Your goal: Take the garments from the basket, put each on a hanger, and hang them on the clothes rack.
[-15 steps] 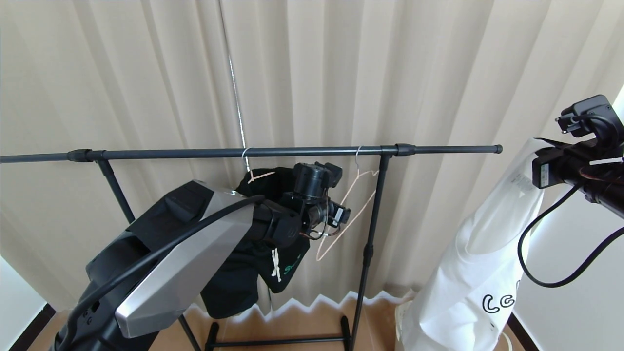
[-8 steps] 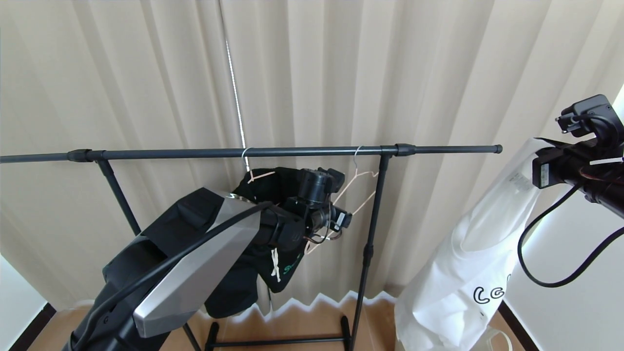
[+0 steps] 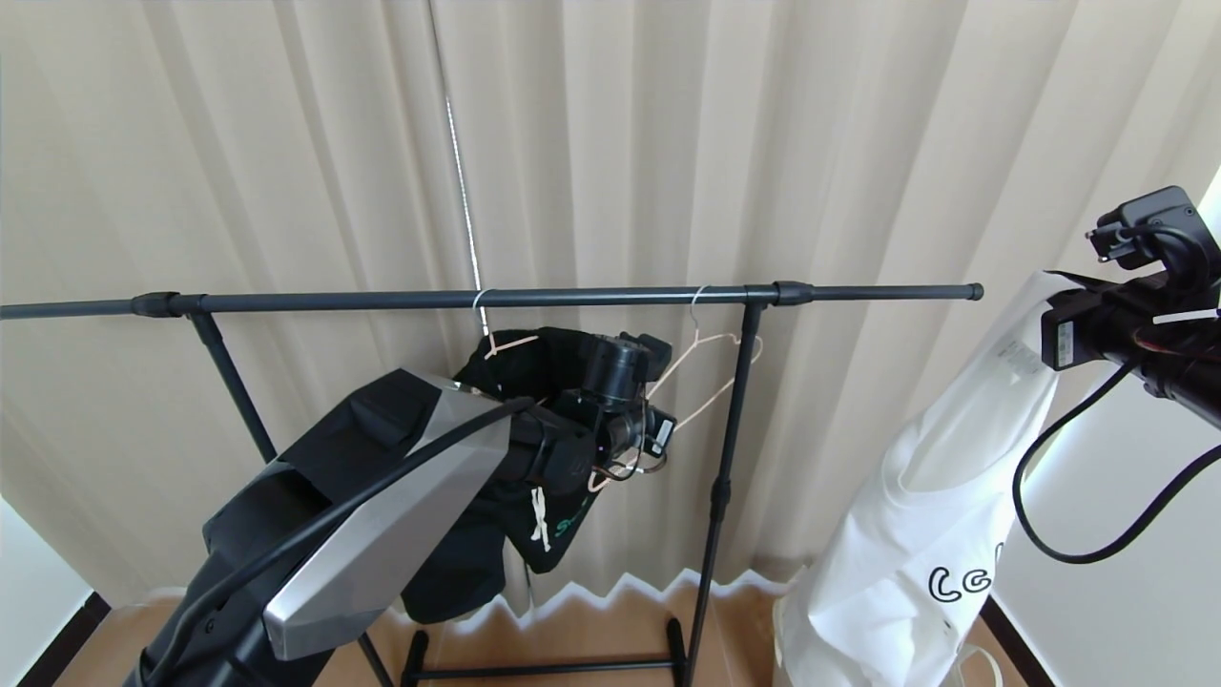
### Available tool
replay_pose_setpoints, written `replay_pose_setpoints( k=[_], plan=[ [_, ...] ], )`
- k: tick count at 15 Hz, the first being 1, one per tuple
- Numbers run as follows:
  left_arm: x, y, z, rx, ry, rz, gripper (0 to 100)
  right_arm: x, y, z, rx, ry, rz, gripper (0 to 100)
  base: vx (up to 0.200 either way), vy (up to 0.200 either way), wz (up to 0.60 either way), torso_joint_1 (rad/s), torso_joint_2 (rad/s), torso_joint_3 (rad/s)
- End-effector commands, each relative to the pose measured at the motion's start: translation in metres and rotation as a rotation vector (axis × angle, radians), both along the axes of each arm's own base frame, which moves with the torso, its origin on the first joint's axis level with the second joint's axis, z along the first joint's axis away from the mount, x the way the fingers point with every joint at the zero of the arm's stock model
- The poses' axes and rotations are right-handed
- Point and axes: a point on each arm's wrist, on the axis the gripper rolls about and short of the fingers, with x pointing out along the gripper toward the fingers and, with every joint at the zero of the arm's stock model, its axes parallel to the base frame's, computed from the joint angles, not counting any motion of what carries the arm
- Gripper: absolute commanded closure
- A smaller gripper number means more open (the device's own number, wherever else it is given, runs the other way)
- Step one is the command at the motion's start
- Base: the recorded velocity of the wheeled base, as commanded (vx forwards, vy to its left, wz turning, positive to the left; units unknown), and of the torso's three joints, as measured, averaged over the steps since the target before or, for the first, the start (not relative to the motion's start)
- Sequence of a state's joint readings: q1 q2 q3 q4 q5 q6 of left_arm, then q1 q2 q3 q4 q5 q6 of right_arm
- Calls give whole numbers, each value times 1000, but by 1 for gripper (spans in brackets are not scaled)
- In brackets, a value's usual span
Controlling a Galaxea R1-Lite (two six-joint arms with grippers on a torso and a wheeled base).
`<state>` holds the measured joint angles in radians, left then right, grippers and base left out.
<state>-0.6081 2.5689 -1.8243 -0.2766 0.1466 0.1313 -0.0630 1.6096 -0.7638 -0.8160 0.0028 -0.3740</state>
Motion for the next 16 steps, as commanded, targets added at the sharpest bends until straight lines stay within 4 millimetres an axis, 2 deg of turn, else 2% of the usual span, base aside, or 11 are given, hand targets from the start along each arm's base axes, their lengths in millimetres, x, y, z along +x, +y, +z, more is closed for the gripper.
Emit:
replay_pose_setpoints(
  k=[1, 3, 7, 14, 16],
  plan=[
    [1, 2, 5, -1, -13, 20, 100, 0, 0, 0, 0, 1, 0, 100, 0, 0, 0, 0, 0, 0],
    [2, 4, 7, -1, -21, 41, 100, 0, 0, 0, 0, 1, 0, 100, 0, 0, 0, 0, 0, 0],
    [-4, 9, 25, -25, -27, 56, 100, 1, 0, 0, 0, 1, 0, 100, 0, 0, 0, 0, 0, 0],
    [-32, 25, 53, -25, -32, 48, 100, 1, 0, -1, 0, 2, 0, 100, 0, 0, 0, 0, 0, 0],
    [-53, 31, 56, -16, -20, 34, 100, 0, 5, -1, 1, 4, 17, 100, 0, 0, 0, 0, 0, 0]
  ],
)
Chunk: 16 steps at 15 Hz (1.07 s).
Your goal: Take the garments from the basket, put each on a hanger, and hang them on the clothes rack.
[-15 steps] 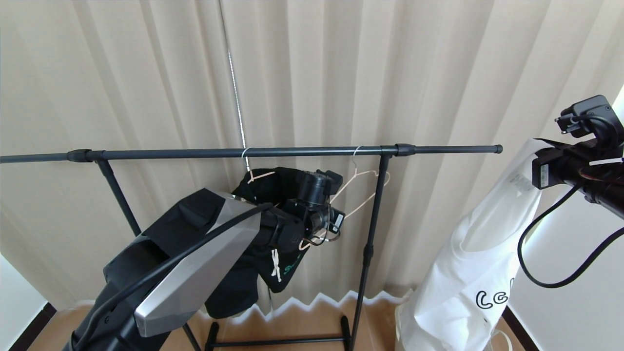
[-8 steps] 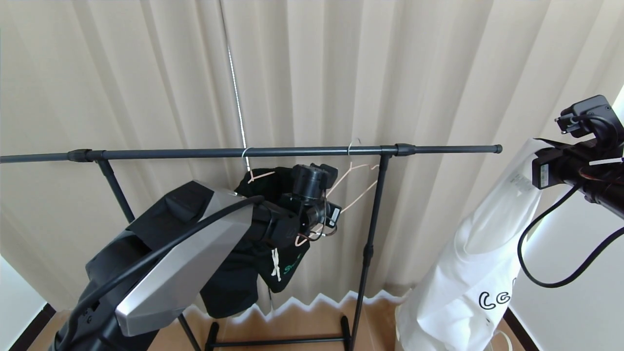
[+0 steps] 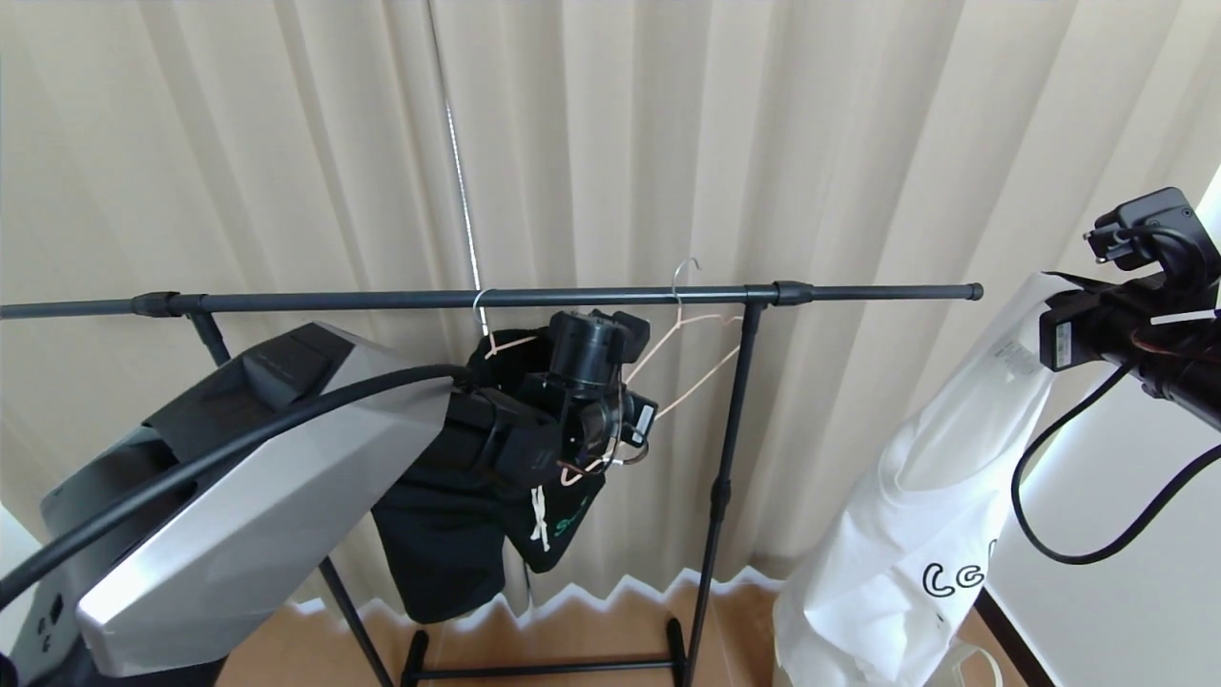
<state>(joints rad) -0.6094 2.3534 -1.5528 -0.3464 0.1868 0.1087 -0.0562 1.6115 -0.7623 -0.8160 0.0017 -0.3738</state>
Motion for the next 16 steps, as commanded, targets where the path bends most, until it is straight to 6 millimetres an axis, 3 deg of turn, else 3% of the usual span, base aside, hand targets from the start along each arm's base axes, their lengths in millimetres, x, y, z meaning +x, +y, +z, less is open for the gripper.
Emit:
replay_pose_setpoints(
  k=[1, 4, 10, 12, 16],
  plan=[
    [-28, 13, 14, 1, 1, -12, 100, -2, 7, -3, 0, 10, 21, 100, 0, 0, 0, 0, 0, 0],
    [-65, 34, 12, 4, -3, -26, 100, -7, 22, -5, -2, 14, 28, 100, 0, 0, 0, 0, 0, 0],
    [-141, 102, 19, -16, -28, -5, 100, -22, 41, -5, -6, 14, 67, 100, 0, 0, 0, 0, 0, 0],
    [-161, 114, 14, -24, -17, -38, 100, -25, 51, -8, -19, 23, 31, 100, 0, 0, 0, 0, 0, 0],
    [-177, 124, 2, -72, -36, -102, 100, -30, 72, -9, -46, 28, -67, 100, 0, 0, 0, 0, 0, 0]
  ],
)
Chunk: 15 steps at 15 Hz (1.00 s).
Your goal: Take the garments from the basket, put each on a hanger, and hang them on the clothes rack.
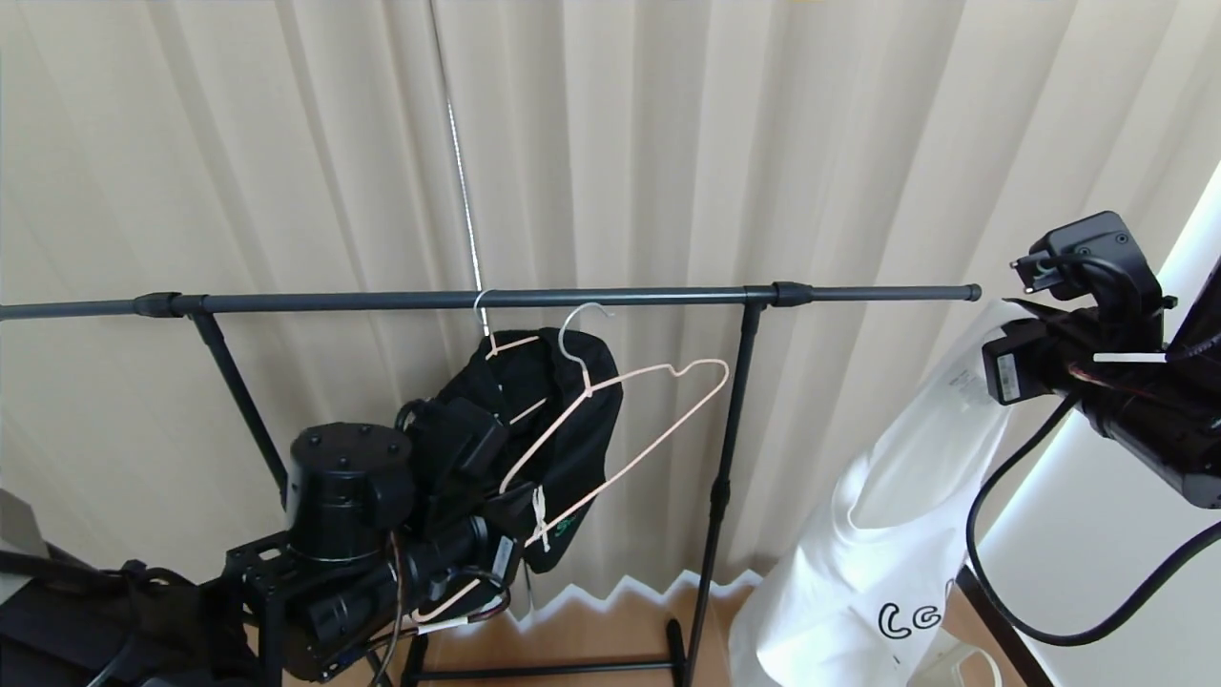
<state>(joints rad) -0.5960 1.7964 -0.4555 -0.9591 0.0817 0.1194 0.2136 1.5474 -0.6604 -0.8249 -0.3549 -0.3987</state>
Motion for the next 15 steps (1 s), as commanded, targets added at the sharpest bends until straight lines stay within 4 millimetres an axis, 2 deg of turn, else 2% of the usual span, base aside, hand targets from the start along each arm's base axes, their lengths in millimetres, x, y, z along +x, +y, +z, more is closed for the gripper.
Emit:
replay_pose_setpoints(
  k=[1, 2, 5, 9, 13, 15],
  plan=[
    [-11, 7, -4, -4, 3, -15, 100, -2, 8, 0, -2, -1, 19, 100, 0, 0, 0, 0, 0, 0],
    [-25, 6, -16, -22, 18, -102, 100, 0, 14, -2, -8, 6, -10, 100, 0, 0, 0, 0, 0, 0],
    [-30, 1, -22, -25, 2, -148, 100, 9, 18, -8, -18, 29, -50, 100, 0, 0, 0, 0, 0, 0],
    [-37, -11, -19, -60, -29, -200, 100, 22, 22, -19, -24, 36, -101, 100, 0, 0, 0, 0, 0, 0],
    [-44, -21, -18, -68, -26, -247, 100, 20, 30, -20, -23, 29, -87, 100, 0, 0, 0, 0, 0, 0],
    [-44, -32, -13, -107, -36, -273, 100, 19, 35, -19, -23, 26, -74, 100, 0, 0, 0, 0, 0, 0]
  ],
)
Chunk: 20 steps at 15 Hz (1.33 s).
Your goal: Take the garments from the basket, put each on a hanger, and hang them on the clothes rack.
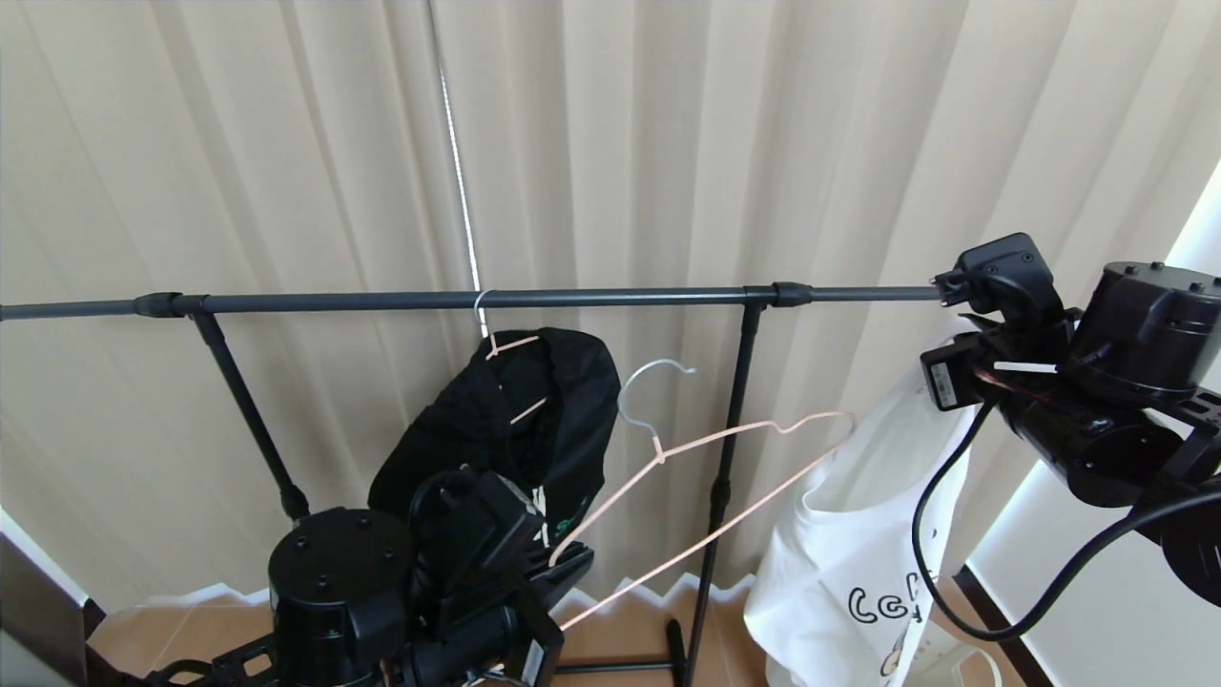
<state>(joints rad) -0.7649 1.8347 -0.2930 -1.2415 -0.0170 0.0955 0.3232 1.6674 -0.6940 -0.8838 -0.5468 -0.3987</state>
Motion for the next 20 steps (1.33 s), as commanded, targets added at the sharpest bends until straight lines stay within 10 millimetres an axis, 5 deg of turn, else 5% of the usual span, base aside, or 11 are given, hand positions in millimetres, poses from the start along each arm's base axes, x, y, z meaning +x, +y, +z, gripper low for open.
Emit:
replay_pose_setpoints(
  k=[1, 9, 20],
  plan=[
    [2, -13, 0, -12, -7, -32, 100, -1, 5, -2, -3, 5, 9, 100, 0, 0, 0, 0, 0, 0],
    [22, -58, -7, -95, 21, -48, 100, -11, 23, -5, -8, 16, 55, 100, 0, 0, 0, 0, 0, 0],
    [27, -60, -4, -112, 7, 3, 100, -52, 77, -13, -19, 13, 215, 100, 0, 0, 0, 0, 0, 0]
  ],
)
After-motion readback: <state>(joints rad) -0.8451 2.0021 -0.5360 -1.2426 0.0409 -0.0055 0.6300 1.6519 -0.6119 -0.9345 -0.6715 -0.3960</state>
